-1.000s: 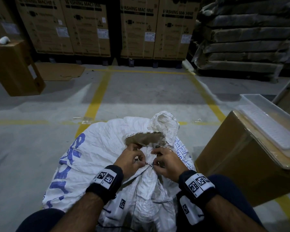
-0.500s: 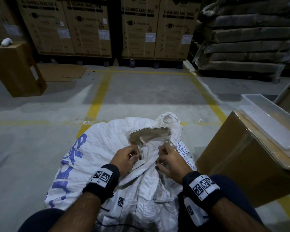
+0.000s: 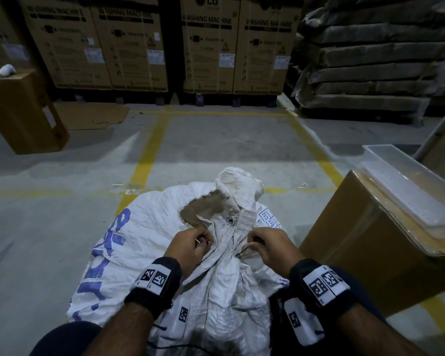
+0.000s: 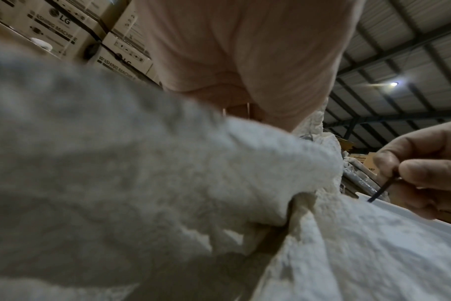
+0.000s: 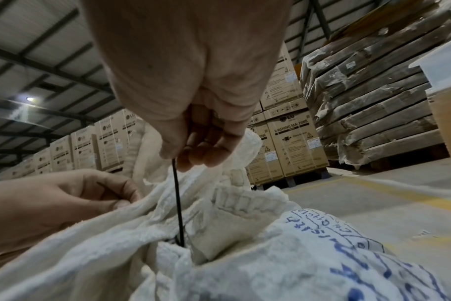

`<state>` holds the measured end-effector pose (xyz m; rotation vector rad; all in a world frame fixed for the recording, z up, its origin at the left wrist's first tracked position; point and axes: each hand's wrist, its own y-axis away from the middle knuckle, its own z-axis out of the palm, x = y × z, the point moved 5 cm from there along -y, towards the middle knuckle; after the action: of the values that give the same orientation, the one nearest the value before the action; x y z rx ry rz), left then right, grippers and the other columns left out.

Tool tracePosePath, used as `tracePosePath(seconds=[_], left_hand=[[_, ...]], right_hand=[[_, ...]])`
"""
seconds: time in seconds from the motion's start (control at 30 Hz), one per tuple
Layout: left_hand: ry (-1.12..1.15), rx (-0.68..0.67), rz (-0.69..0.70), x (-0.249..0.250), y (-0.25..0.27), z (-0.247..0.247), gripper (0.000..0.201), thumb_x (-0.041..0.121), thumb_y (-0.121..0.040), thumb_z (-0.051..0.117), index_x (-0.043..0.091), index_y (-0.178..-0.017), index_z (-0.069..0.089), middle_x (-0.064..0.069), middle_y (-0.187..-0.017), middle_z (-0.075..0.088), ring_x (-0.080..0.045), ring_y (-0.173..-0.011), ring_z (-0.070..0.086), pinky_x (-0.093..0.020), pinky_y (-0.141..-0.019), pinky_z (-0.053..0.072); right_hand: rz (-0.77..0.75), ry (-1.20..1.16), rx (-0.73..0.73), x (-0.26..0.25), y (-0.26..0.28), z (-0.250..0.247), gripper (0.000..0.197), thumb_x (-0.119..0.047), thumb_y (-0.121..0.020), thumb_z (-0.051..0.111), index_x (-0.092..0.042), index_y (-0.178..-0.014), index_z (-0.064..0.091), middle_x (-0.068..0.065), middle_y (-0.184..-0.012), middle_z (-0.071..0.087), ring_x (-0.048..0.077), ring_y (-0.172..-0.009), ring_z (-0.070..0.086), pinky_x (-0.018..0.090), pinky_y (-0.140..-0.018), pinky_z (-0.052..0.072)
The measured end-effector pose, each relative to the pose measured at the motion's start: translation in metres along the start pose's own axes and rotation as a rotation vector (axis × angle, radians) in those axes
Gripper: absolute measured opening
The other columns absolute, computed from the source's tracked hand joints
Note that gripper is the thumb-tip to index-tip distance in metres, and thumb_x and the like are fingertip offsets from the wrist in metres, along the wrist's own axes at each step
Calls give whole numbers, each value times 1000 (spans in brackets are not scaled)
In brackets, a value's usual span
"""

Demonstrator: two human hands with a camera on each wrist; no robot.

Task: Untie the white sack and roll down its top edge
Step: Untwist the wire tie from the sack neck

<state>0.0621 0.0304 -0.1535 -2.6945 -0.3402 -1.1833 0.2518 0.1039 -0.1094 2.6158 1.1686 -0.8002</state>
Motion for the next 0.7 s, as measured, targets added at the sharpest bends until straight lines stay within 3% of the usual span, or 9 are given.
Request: tracePosePath(seconds=[0.1, 0.2, 0.3, 0.4, 0.5, 0.57, 0.63, 0.7], left_hand=[[-20, 4, -2, 6, 8, -4, 9, 15, -79, 64, 24, -83, 65, 7, -72, 64, -6, -60, 57, -22, -61, 49], [-100, 45, 10, 17, 17, -9, 16, 26, -76, 63, 23, -91, 64, 7, -79, 65, -13, -70, 60, -33, -70, 52], [-126, 101, 83, 41, 31, -11, 17, 25, -80, 69, 21, -97, 64, 9, -86, 62, -10, -72, 58, -26, -73, 52], [-95, 27, 188, 74, 43, 5, 33, 29, -80, 72, 24, -111, 62, 10, -103, 60, -8, -79, 59, -20, -77, 51], [-87, -35, 210, 94, 43, 22, 49, 37, -78, 72, 29, -123, 55, 18, -111, 58, -7, -75, 61, -20, -77, 49], [-113, -48, 219, 102, 41, 30, 38, 36, -81, 69, 27, -117, 60, 16, -106, 65, -8, -74, 61, -17, -73, 45], [-145, -45, 229, 108, 39, 34, 15, 30, -85, 63, 25, -99, 66, 9, -93, 71, -9, -73, 61, -18, -69, 43], [-154, -48, 223, 112, 38, 36, 7, 25, -88, 60, 23, -90, 66, 7, -86, 71, -7, -68, 58, -19, -67, 43]], right_hand=[[4, -69, 44, -6, 5, -16, 11, -9, -88, 60, -13, -78, 62, -2, -73, 62, 14, -70, 57, 11, -61, 37], [-7, -140, 84, -14, 11, -33, 12, -8, -88, 61, -12, -77, 63, -1, -71, 65, 11, -68, 59, 9, -61, 40], [-29, -187, 119, -21, 17, -50, 10, -7, -87, 62, -10, -79, 66, 0, -71, 67, 9, -68, 62, 8, -62, 42], [-63, -199, 163, -28, 23, -68, 9, -7, -86, 63, -9, -78, 67, 1, -71, 68, 9, -68, 60, 7, -59, 39], [-96, -218, 191, -34, 30, -83, 9, -9, -86, 64, -12, -77, 67, 1, -71, 69, 10, -68, 62, 15, -61, 45], [-104, -237, 203, -35, 35, -91, 9, -8, -86, 64, -11, -78, 68, 2, -72, 69, 11, -70, 63, 19, -63, 47], [-118, -253, 224, -35, 42, -101, 7, -7, -86, 64, -7, -80, 68, 2, -72, 70, 10, -71, 63, 19, -64, 48], [-121, -274, 258, -32, 50, -113, 7, -6, -86, 64, -7, -81, 69, 0, -72, 70, 9, -70, 63, 20, -64, 50]])
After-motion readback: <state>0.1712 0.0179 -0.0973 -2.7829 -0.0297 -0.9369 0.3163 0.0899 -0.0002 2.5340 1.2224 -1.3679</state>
